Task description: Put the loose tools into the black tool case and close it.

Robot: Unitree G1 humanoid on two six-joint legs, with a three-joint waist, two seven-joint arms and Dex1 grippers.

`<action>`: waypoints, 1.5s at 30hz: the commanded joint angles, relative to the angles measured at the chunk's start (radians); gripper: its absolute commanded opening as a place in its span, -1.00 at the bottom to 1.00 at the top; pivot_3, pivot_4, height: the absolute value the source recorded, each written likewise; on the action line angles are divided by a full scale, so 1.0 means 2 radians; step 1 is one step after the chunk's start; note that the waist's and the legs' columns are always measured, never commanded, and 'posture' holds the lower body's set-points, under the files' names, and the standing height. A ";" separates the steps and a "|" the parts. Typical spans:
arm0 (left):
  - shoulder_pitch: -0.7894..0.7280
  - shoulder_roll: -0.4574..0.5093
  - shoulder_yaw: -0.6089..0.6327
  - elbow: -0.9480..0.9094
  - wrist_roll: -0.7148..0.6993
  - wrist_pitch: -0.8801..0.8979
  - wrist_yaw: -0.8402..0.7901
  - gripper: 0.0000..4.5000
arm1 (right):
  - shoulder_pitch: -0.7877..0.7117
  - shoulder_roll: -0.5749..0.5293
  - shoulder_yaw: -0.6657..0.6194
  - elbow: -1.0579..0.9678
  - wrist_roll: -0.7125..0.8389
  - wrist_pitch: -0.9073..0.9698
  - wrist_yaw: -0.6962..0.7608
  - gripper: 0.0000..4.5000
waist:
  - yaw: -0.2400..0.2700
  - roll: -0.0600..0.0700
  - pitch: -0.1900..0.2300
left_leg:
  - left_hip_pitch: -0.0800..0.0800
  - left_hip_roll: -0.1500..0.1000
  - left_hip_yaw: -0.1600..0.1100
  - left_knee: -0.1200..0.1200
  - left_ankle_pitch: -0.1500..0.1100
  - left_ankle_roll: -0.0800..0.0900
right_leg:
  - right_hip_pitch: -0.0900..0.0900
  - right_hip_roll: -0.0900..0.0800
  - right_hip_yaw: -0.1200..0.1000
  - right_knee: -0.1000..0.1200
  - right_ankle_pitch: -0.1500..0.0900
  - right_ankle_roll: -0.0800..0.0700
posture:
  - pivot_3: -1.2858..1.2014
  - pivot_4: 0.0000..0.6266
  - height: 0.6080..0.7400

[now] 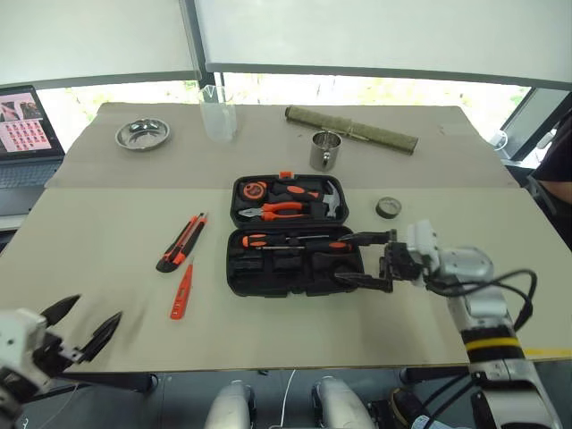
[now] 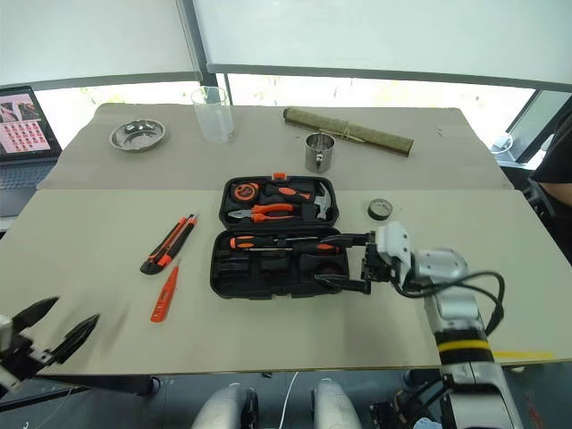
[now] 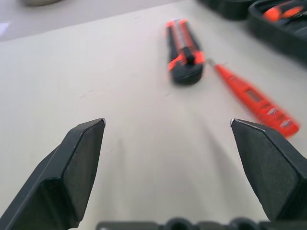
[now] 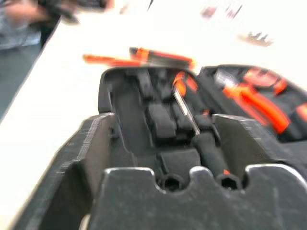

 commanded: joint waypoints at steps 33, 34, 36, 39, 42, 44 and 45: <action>-0.233 -0.022 -0.178 -0.252 -0.184 0.531 0.403 -0.66 | 0.004 -0.029 0.026 -0.167 0.086 0.066 -0.005 1.00 | 0.015 -0.003 0.001 | 0.001 -0.002 -0.002 0.000 0.002 -0.003 | 0.001 0.000 0.000 0.003 0.000 -0.001 | 0.03 -0.52 1.00; -0.227 -0.018 -0.171 -0.251 -0.179 0.507 0.381 -0.80 | 0.006 -0.030 0.024 -0.167 0.085 0.064 -0.005 1.00 | 0.015 -0.003 0.001 | 0.001 -0.002 -0.002 0.000 0.002 -0.003 | 0.001 0.000 0.000 0.003 0.000 -0.001 | 0.03 -0.52 1.00; -0.209 -0.003 -0.140 -0.239 -0.163 0.416 0.290 -0.80 | 0.016 -0.037 0.012 -0.170 0.087 0.063 -0.010 1.00 | 0.014 -0.003 0.001 | 0.001 -0.002 -0.002 0.000 0.002 -0.003 | 0.000 0.001 0.000 0.003 0.000 -0.001 | 0.03 -0.52 1.00; -0.189 0.023 -0.109 -0.218 -0.135 0.293 0.163 -0.80 | 0.033 -0.050 -0.012 -0.176 0.090 0.067 -0.023 1.00 | 0.015 -0.003 0.001 | 0.000 -0.002 -0.001 0.000 0.002 -0.003 | -0.001 0.001 -0.001 0.003 -0.001 -0.002 | 0.03 -0.52 1.00; -0.198 0.063 -0.105 -0.193 -0.153 0.249 0.048 -0.80 | 0.051 -0.066 -0.037 -0.171 0.087 0.069 -0.034 1.00 | 0.017 -0.003 0.001 | 0.000 -0.001 0.001 0.000 0.002 -0.003 | 0.000 0.001 -0.001 0.003 -0.001 -0.002 | 0.03 -0.52 1.00; -0.223 0.106 -0.130 -0.170 -0.142 0.229 -0.020 -0.80 | 0.057 -0.074 -0.046 -0.169 0.086 0.074 -0.041 1.00 | 0.018 -0.003 0.001 | 0.000 -0.001 0.001 0.000 0.002 -0.003 | 0.000 0.001 -0.001 0.002 -0.001 -0.002 | 0.03 -0.52 1.00; -0.251 0.137 -0.168 -0.147 -0.107 0.198 -0.059 -0.80 | 0.060 -0.079 -0.048 -0.171 0.085 0.079 -0.045 1.00 | 0.020 -0.003 0.001 | 0.000 -0.001 0.001 0.000 0.002 -0.003 | 0.000 0.001 -0.001 0.002 -0.001 -0.002 | 0.03 -0.52 1.00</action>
